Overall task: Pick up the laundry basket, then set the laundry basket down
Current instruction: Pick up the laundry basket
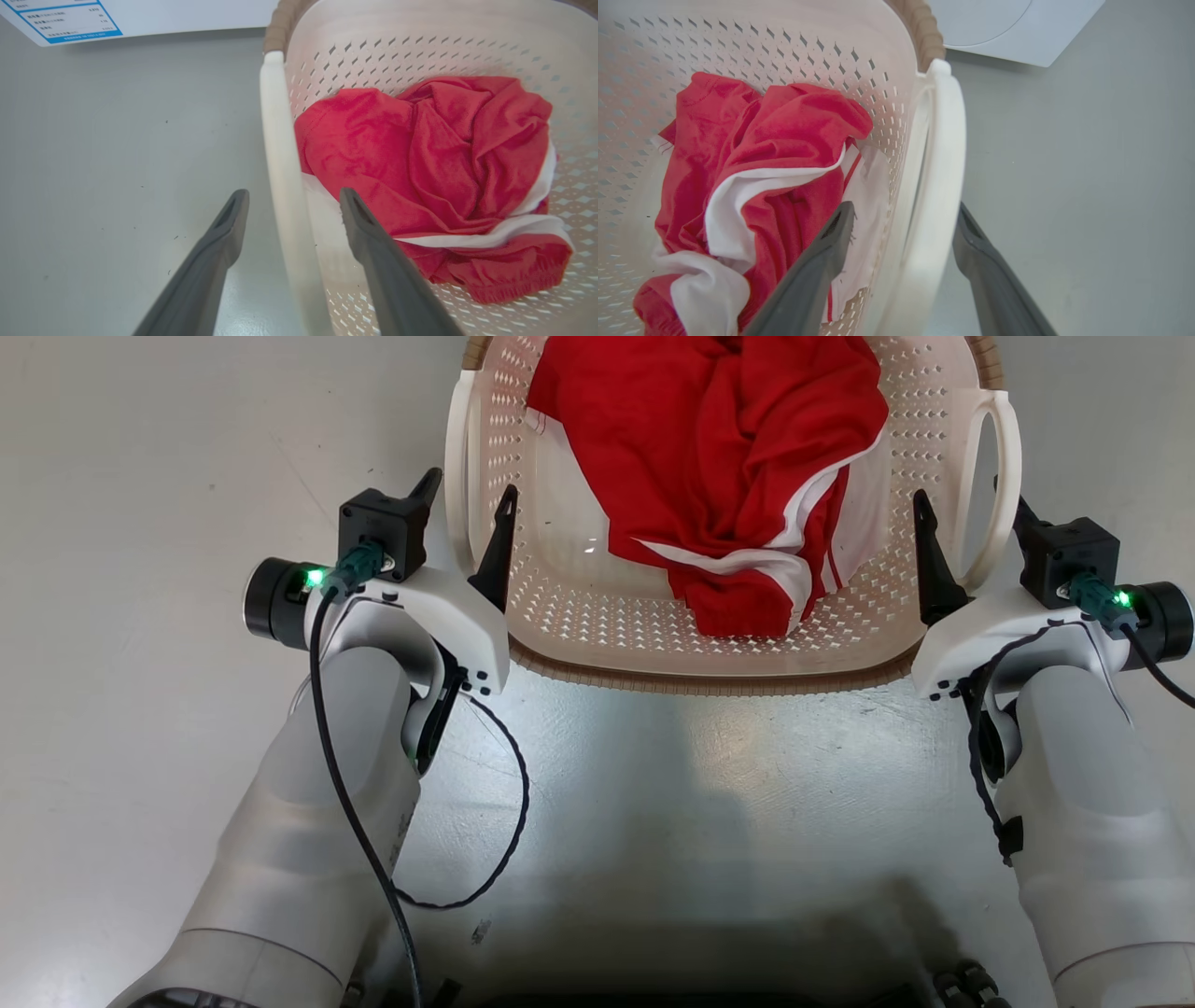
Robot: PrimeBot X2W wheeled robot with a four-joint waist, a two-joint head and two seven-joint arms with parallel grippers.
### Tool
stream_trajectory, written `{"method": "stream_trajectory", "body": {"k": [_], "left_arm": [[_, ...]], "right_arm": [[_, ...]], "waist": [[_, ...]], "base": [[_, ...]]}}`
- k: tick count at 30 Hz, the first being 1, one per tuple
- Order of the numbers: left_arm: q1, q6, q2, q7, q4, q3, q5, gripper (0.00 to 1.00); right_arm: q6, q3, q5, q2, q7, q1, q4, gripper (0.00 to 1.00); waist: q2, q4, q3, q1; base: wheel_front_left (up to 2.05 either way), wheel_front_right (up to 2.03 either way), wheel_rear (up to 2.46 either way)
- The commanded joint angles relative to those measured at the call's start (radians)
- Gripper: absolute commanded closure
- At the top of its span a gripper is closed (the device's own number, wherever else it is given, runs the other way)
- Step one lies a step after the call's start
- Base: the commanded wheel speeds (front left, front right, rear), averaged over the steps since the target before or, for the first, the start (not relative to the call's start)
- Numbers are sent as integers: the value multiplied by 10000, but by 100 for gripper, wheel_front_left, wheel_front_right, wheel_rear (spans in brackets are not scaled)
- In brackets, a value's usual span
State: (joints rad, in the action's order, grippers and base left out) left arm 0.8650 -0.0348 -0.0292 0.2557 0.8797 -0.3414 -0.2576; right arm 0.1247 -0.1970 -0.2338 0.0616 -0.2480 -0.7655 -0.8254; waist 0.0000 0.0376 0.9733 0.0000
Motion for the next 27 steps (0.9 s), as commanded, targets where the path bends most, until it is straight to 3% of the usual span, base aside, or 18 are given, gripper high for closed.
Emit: {"method": "stream_trajectory", "body": {"k": [1, 16, 17, 18, 19, 27], "left_arm": [[-80, 120, -210, 61, -71, 132, -106, 0], [-40, 202, -210, 61, -5, -133, -220, 0], [-37, 143, -210, 61, 18, -173, -218, 2], [-21, 64, -210, 61, 84, -246, -191, 51], [25, 19, -210, 61, 138, -311, -149, 100], [40, 151, -210, 61, 50, -619, -233, 100]], "right_arm": [[60, 160, 82, -114, -137, 222, 53, 0], [60, 340, 329, -114, -137, 270, 105, 0], [60, 363, 345, -114, -137, 266, 128, 8], [60, 411, 413, -114, -137, 261, 206, 91], [60, 419, 513, -114, -137, 296, 2, 100], [60, 512, 770, -114, -137, 296, -342, 100]], "waist": [[0, 9, 21, 0], [0, -45, 8, 0], [0, -47, 9, 0], [0, -45, 12, 0], [0, -46, 5, 0], [0, -63, -154, 0]], "base": [[0, 0, 0], [0, 0, 0], [0, 0, 0], [0, 0, 0], [0, 0, 0], [0, 0, 0]]}}
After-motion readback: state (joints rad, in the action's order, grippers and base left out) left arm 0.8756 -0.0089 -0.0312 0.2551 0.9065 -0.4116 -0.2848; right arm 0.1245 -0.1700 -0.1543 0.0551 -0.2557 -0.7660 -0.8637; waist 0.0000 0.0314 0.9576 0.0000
